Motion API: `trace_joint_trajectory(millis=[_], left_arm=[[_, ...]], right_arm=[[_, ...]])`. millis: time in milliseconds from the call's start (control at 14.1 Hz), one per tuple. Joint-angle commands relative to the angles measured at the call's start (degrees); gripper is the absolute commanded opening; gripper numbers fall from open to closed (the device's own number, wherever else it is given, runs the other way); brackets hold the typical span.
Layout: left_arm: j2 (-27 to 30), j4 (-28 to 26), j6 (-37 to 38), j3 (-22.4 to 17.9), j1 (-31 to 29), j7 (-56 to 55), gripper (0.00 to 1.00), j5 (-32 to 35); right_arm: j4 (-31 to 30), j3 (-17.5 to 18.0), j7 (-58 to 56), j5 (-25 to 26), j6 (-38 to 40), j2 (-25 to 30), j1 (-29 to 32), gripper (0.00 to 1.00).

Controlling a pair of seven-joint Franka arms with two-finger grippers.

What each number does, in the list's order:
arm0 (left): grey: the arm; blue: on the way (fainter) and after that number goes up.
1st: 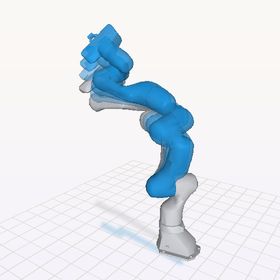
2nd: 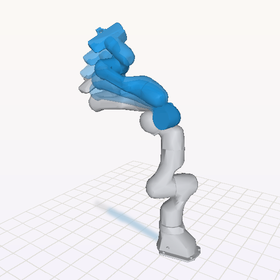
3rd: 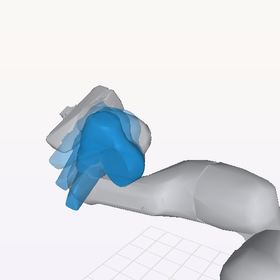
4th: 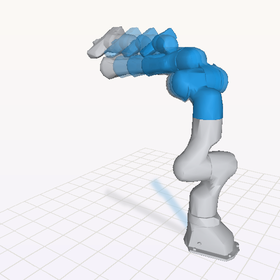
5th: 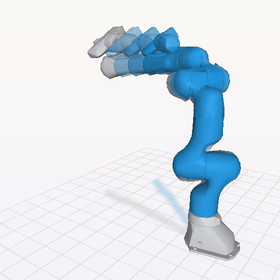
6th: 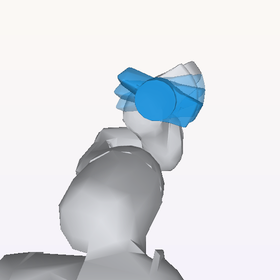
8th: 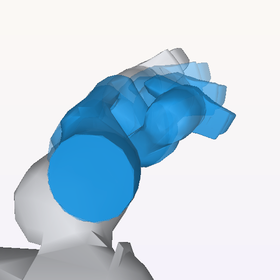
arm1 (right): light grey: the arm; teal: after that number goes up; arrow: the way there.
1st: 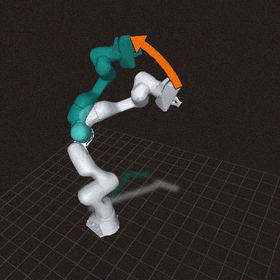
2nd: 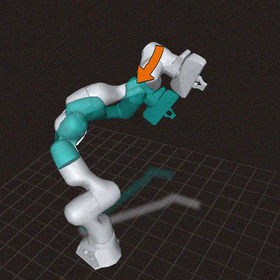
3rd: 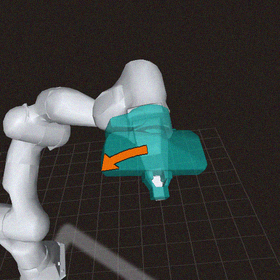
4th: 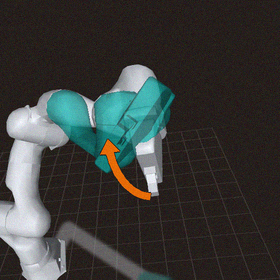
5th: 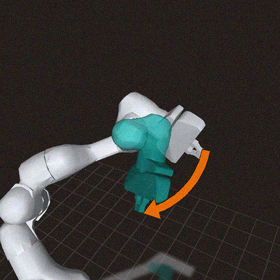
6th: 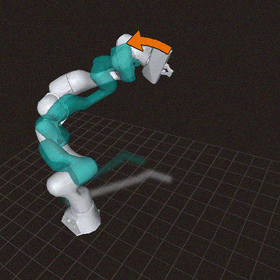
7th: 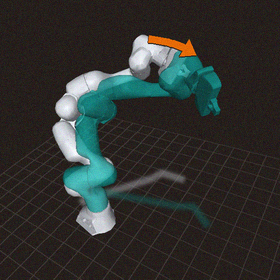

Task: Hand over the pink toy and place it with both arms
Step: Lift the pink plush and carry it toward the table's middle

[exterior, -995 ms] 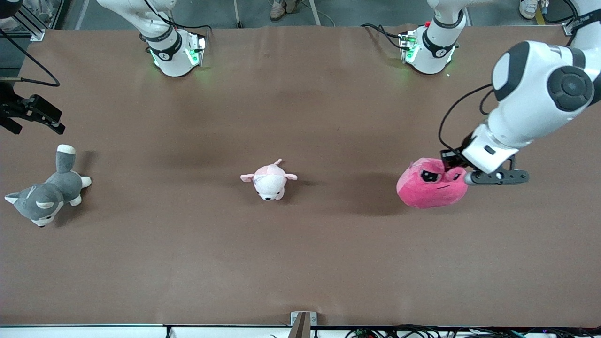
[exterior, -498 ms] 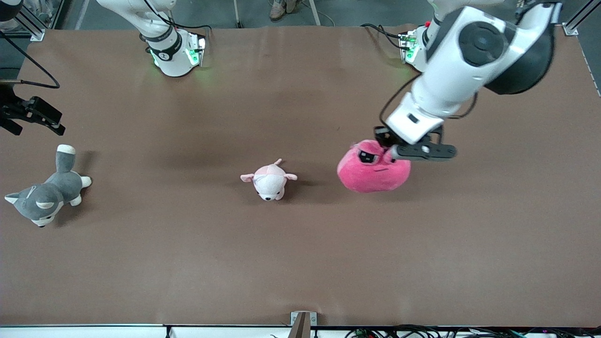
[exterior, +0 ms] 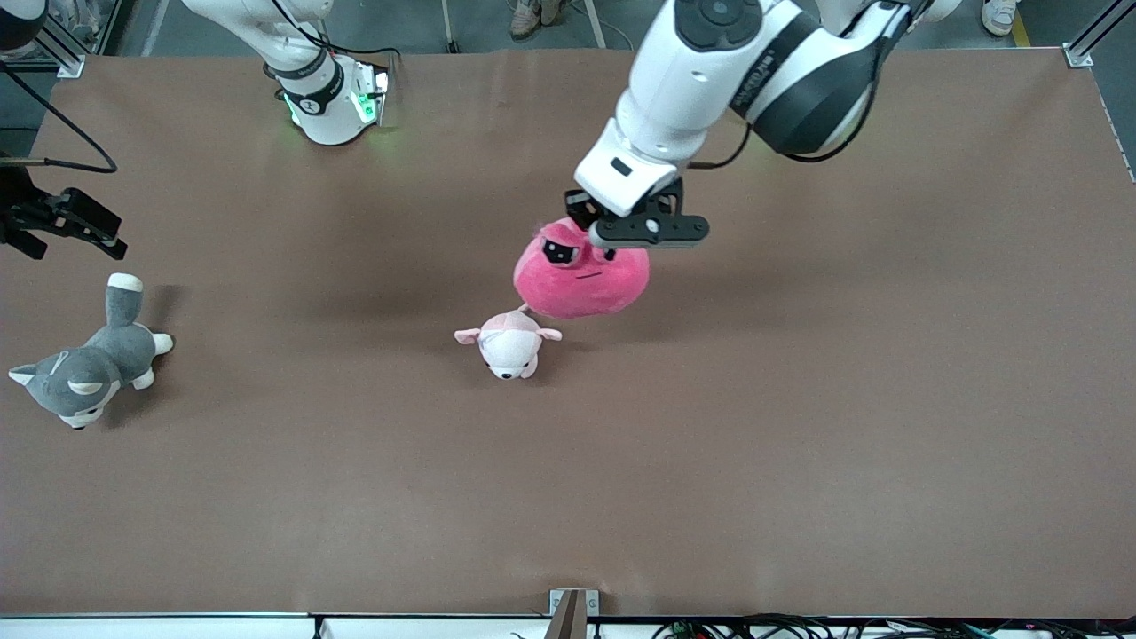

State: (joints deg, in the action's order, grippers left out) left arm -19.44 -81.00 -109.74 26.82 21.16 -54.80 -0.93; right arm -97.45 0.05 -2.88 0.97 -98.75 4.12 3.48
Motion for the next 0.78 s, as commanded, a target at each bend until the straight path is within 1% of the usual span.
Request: trace_joint_trajectory(millis=[0, 142, 355, 498, 569, 711], left_arm=[[-5.68, 8.56, -0.29, -0.54, 4.31, -8.54, 0.0, 0.13], [-7.09, 9.1, -4.41, -2.47, 8.0, -13.73, 0.0, 0.22], [-9.46, 10.06, -9.6, -8.96, 16.33, -17.43, 0.0, 0.14], [-11.13, 12.79, -9.97, -13.01, 21.53, -19.63, 0.0, 0.05], [-11.4, 13.49, -10.14, -13.89, 22.94, -20.6, 0.0, 0.05], [-11.41, 13.76, -10.76, -13.73, 23.57, -21.66, 0.0, -0.13]], right_arm=[[0.77, 0.04, -0.11, 0.26, 0.13, -0.69, -0.23, 1.0], [0.77, 0.12, -0.11, 0.35, 0.31, -0.78, -0.32, 1.0], [0.69, 0.21, -0.2, 0.35, 0.13, -0.87, -0.49, 1.0], [1.38, 0.04, -0.46, 1.23, 0.57, -4.63, -0.41, 1.0], [1.91, -0.31, -0.72, 0.79, 0.66, -5.52, -0.06, 1.0], [2.0, -0.14, -1.86, 0.26, 0.49, -5.79, 0.82, 1.0]])
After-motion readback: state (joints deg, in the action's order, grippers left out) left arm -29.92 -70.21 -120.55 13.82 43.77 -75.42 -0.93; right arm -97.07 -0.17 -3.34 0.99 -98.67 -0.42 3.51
